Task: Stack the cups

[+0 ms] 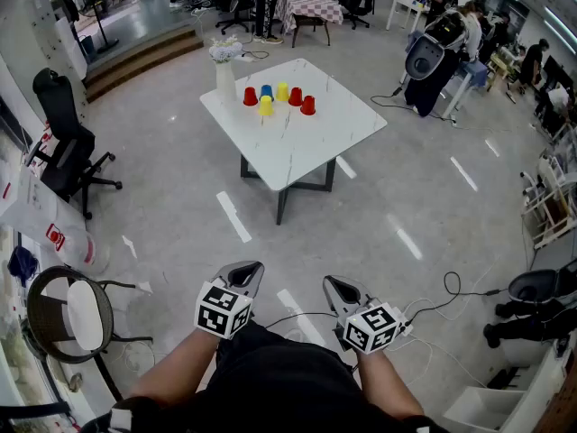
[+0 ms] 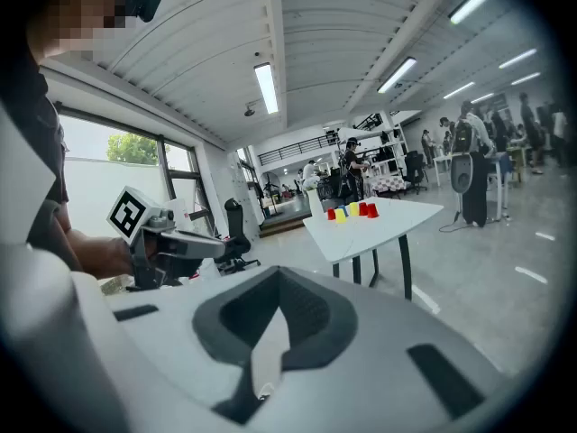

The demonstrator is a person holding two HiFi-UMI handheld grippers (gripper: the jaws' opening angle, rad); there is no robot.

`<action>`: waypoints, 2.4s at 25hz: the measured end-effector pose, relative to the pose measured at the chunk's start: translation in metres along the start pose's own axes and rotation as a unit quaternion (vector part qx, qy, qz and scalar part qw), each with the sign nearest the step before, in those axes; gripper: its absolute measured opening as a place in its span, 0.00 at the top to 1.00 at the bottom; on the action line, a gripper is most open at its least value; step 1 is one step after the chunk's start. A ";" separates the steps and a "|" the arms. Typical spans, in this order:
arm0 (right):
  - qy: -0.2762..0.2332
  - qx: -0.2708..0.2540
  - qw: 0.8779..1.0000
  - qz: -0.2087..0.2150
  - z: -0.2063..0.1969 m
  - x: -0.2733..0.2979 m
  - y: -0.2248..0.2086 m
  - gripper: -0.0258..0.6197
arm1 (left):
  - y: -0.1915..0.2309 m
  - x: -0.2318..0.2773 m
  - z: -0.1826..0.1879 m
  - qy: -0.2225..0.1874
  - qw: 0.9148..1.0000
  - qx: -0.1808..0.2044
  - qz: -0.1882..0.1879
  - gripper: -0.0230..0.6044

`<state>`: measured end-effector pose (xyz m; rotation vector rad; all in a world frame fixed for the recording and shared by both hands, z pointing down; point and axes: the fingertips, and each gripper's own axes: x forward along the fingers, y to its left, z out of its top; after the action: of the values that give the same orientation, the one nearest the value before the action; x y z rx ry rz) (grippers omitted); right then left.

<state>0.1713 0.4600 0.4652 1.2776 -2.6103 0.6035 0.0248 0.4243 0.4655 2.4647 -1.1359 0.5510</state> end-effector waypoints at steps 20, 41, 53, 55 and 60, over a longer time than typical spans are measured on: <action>-0.016 0.019 1.000 0.018 -0.003 -0.008 0.007 0.96 | -0.013 0.001 -0.003 0.012 1.000 -0.003 -0.004 0.95; 0.014 0.045 0.999 0.012 0.018 0.068 -0.027 0.96 | 0.051 0.040 0.014 0.034 0.999 -0.027 -0.007 0.95; 0.036 0.034 0.998 -0.024 0.085 0.196 -0.083 0.96 | 0.172 0.116 0.107 0.009 0.999 -0.011 -0.034 0.95; 0.029 0.028 0.999 -0.028 0.103 0.218 -0.085 0.96 | 0.190 0.124 0.121 0.005 0.999 -0.003 -0.041 0.95; 0.027 0.007 0.999 -0.040 0.128 0.259 -0.087 0.96 | 0.230 0.140 0.141 0.003 0.998 0.017 -0.055 0.95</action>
<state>0.0829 0.1717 0.4587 1.3436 -2.5013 0.6339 -0.0430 0.1279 0.4518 2.5362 -0.9883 0.5485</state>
